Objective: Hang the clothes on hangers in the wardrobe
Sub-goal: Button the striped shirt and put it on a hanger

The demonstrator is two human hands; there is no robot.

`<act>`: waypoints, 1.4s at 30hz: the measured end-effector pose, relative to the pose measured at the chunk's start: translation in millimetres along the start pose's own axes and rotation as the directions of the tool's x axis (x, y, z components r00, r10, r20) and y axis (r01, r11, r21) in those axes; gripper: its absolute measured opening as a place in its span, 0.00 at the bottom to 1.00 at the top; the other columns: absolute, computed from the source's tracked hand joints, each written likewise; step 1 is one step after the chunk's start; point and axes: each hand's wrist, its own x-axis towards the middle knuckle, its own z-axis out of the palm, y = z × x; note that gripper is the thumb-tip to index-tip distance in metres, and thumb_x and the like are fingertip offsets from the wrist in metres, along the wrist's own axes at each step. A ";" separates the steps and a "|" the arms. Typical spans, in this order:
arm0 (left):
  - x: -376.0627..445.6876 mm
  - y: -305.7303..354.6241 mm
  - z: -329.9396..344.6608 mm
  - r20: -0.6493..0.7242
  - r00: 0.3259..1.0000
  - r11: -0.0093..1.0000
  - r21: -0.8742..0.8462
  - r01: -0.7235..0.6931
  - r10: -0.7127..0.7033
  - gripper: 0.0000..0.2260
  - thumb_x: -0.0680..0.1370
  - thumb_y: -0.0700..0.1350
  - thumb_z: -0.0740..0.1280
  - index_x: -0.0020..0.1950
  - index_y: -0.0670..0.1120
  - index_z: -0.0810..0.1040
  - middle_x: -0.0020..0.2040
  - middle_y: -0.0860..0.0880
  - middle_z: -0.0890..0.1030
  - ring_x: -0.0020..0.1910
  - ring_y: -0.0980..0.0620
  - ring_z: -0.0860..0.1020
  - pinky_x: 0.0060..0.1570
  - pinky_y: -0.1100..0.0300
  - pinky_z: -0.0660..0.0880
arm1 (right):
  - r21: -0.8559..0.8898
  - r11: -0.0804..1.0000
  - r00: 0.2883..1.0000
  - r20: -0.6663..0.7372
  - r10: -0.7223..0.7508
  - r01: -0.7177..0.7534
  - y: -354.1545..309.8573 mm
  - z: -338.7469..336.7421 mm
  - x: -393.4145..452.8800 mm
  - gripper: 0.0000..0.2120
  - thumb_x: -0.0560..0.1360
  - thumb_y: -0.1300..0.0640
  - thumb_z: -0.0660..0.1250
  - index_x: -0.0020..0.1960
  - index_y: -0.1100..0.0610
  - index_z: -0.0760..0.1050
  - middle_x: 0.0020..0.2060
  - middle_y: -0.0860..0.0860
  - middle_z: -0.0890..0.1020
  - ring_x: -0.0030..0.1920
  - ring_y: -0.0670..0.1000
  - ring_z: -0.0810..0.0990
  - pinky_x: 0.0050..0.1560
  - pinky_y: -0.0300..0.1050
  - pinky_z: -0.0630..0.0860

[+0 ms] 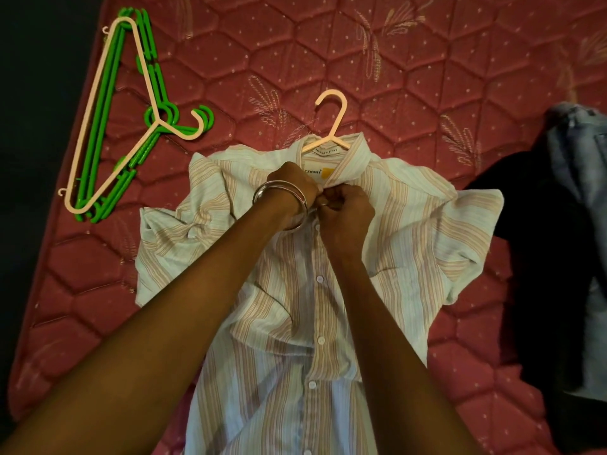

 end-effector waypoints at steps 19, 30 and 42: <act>-5.9 -11.6 14.8 -0.241 0.958 0.974 -0.122 -0.191 0.157 0.08 0.71 0.37 0.74 0.49 0.40 0.84 0.47 0.42 0.85 0.48 0.46 0.82 0.52 0.53 0.79 | 0.012 0.994 0.993 -0.061 -0.104 0.105 11.0 0.4 -5.7 0.07 0.68 0.66 0.74 0.46 0.62 0.82 0.44 0.56 0.81 0.44 0.53 0.80 0.44 0.38 0.76; -2.2 -23.6 29.1 -0.245 0.962 0.956 -0.232 -0.180 0.121 0.13 0.73 0.33 0.66 0.52 0.45 0.84 0.49 0.46 0.84 0.50 0.49 0.82 0.55 0.54 0.78 | 0.475 0.825 0.932 0.328 0.157 -0.306 9.1 -12.2 -0.5 0.07 0.75 0.66 0.65 0.42 0.65 0.80 0.33 0.58 0.82 0.35 0.60 0.80 0.38 0.53 0.77; 7.7 -31.6 23.1 -0.095 0.894 0.899 0.012 -0.438 0.437 0.25 0.67 0.42 0.56 0.62 0.60 0.67 0.32 0.55 0.75 0.45 0.46 0.78 0.52 0.37 0.73 | -0.164 0.901 0.895 0.279 -0.349 0.402 9.2 -30.3 18.0 0.09 0.72 0.59 0.69 0.38 0.64 0.82 0.31 0.56 0.83 0.29 0.53 0.78 0.33 0.47 0.74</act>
